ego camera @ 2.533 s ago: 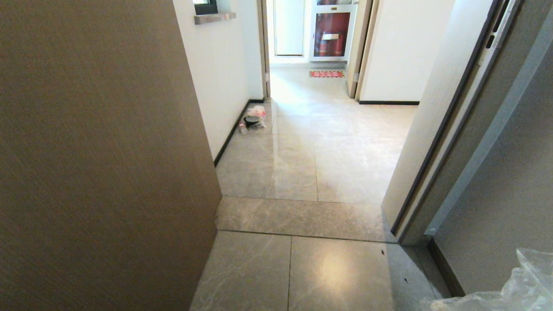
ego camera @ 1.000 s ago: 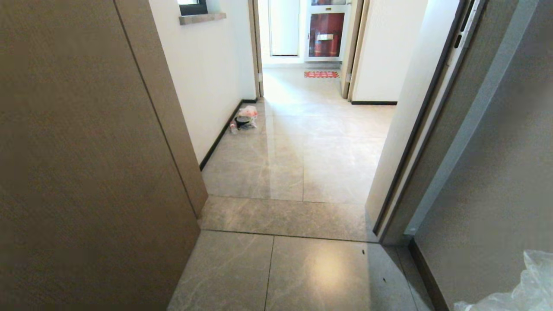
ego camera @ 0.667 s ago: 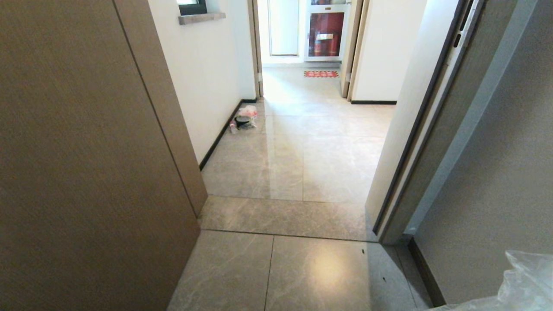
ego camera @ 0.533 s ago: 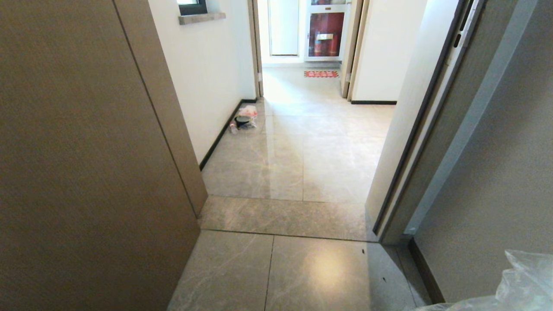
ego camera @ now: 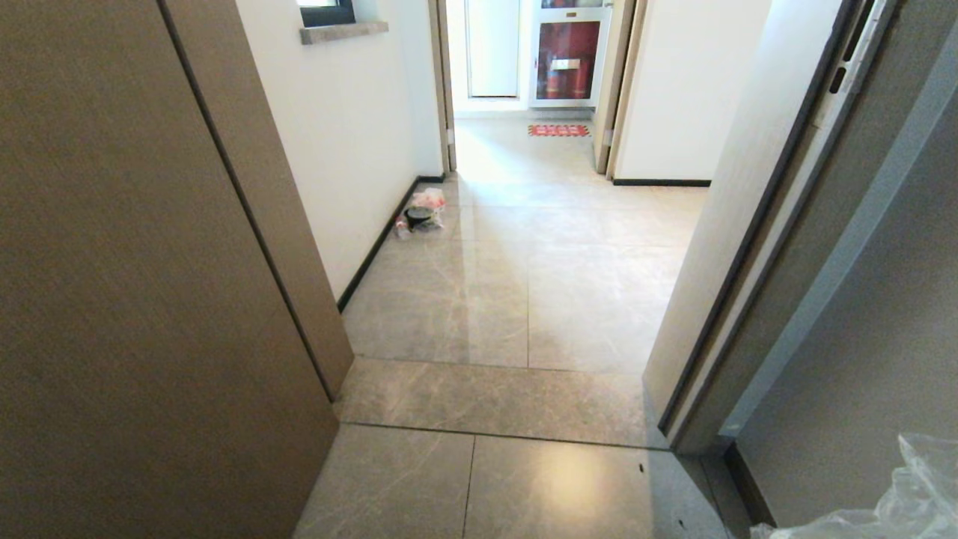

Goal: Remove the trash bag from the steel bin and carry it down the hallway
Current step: Put the trash bag at the door

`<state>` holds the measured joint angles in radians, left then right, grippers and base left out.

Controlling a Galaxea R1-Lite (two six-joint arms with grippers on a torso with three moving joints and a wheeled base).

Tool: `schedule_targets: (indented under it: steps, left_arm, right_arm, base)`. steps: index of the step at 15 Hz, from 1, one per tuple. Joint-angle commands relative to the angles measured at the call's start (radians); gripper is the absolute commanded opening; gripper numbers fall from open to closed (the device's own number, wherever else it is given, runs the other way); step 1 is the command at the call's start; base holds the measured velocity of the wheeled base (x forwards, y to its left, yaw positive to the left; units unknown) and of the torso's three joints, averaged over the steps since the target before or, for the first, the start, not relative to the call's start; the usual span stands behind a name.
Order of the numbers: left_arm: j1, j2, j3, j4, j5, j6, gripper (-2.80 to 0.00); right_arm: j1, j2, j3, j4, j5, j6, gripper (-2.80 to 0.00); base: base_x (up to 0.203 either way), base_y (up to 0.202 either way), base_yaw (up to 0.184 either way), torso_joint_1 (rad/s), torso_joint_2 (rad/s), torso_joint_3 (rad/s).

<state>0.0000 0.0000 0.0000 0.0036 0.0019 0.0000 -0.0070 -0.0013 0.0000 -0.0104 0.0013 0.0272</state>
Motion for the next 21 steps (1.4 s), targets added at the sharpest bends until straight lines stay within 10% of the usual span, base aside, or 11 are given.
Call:
schedule_targets:
  steps: [1,21]
  left_arm:
    - [0.000,0.000,0.000,-0.001,0.001,0.000,-2.80]
    - [0.000,0.000,0.000,-0.001,0.000,0.000,-2.80]
  right_arm:
    - [-0.001,0.000,0.002,0.000,0.000,0.000,-2.80]
    - [0.000,0.000,0.002,0.000,0.000,0.000,-2.80]
  base:
    - [0.193,0.000,0.002,0.001,0.00,0.001]
    - [0.192,0.000,0.000,0.002,0.00,0.001]
